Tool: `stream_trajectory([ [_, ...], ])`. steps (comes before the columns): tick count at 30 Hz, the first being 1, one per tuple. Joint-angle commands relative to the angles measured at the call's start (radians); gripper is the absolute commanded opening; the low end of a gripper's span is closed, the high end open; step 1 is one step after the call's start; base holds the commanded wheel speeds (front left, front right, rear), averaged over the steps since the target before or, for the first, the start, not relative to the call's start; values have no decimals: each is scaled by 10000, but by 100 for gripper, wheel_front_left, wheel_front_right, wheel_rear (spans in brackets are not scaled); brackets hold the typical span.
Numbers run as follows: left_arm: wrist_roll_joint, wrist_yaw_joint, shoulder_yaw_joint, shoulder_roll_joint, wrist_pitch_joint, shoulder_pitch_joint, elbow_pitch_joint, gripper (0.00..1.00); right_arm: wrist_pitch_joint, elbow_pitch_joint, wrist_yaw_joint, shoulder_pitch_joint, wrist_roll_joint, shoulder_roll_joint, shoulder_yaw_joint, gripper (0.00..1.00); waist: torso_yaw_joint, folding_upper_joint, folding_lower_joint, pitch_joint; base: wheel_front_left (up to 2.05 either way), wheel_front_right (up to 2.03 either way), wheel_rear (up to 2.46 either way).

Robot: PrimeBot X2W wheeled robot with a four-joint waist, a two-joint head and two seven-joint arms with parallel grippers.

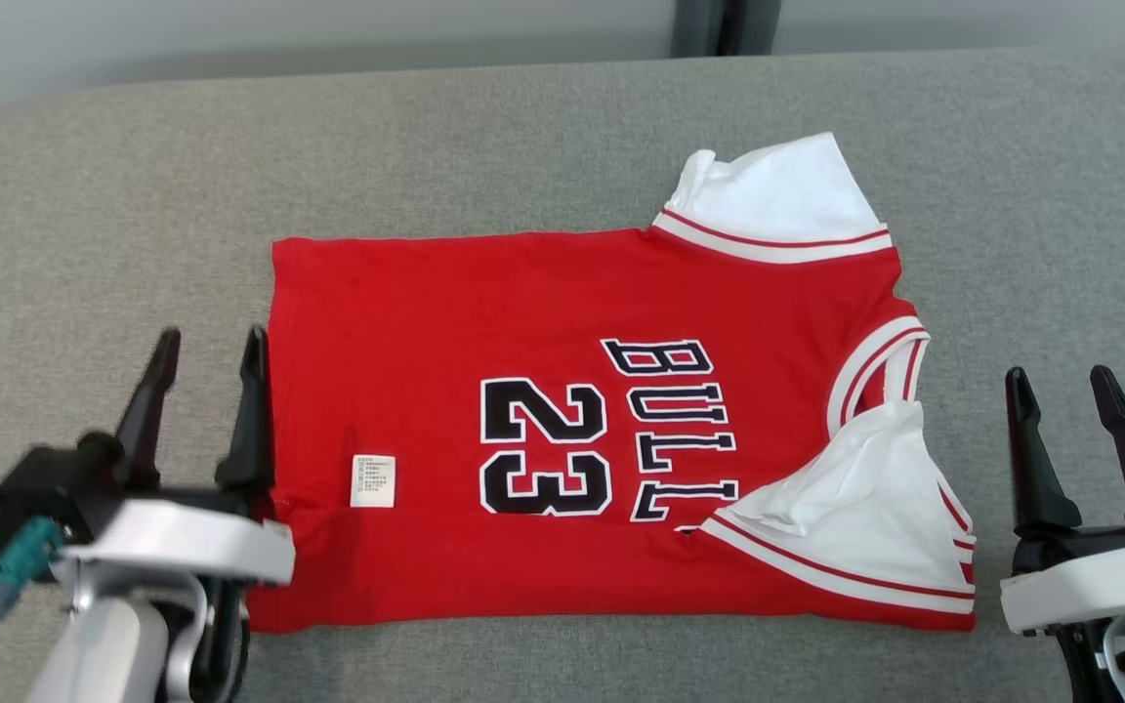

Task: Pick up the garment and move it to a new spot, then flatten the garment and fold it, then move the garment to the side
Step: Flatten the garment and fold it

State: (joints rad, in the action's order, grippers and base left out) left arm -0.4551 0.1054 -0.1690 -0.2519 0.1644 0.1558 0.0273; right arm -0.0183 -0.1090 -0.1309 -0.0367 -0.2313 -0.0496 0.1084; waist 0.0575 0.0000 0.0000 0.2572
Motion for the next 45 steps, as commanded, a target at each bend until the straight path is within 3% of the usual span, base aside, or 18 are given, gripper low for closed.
stream_trajectory([
  [1, -113, -128, 98, -134, -88, 614, 94, 100, -38, -36, 4, -218, -77, -35, -51, 100, -122, 0, 0, 254, 0, 0, 0],
  [6, -467, -555, 201, -382, -611, 1965, 798, 100, -103, -30, 4, -542, -122, -36, -349, 100, -486, 0, 0, 836, 0, 0, 0],
  [14, -1580, -1619, 349, -1087, -2500, 4134, 3650, 100, -594, 499, 4, -1125, -430, -33, -721, 100, -1242, 0, 0, 1860, 0, 0, 0],
  [24, -2403, -2198, 243, -1642, -3638, 5327, 6222, 100, -1087, 1168, 4, -1476, -675, -37, -928, 100, -1611, 0, 0, 2365, 0, 0, 0],
  [25, -2444, -2239, 212, -1643, -3576, 5382, 6352, 89, -1115, 1200, 4, -1530, -690, -36, -903, 100, -1620, 0, 0, 2384, 0, 0, 0],
  [26, -2488, -2255, 161, -1641, -3588, 5426, 6484, 54, -1139, 1219, 4, -1600, -733, -34, -894, 100, -1627, 0, 0, 2398, 0, 0, 0],
  [27, -2549, -2291, 96, -1629, -3607, 5462, 6597, 7, -1158, 1230, 4, -1686, -894, -34, -908, 100, -1629, 0, 0, 2404, 0, 0, 0],
  [28, -2577, -2309, 45, -1613, -3554, 5510, 6682, 0, -1188, 1253, 4, -1772, -1062, -36, -891, 100, -1622, 0, 0, 2401, 0, 0, 0],
  [34, -2781, -2356, -322, -1611, -3302, 5661, 6974, 0, -1072, 1498, 4, -3006, -1478, -259, -556, 100, -1460, 0, 0, 2292, 0, 0, 0],
  [40, -2909, -2364, -1103, -1375, -2979, 6034, 6712, 0, -161, 2818, 4, -5659, -2032, -1617, -493, 100, -855, 0, 0, 2184, 0, 0, 0],
  [45, -3046, -2357, -1918, -994, -2835, 6452, 6610, 0, 1155, 4563, 4, -7942, -2703, -2632, -1433, 100, -92, 0, 0, 2286, 0, 0, 0],
])
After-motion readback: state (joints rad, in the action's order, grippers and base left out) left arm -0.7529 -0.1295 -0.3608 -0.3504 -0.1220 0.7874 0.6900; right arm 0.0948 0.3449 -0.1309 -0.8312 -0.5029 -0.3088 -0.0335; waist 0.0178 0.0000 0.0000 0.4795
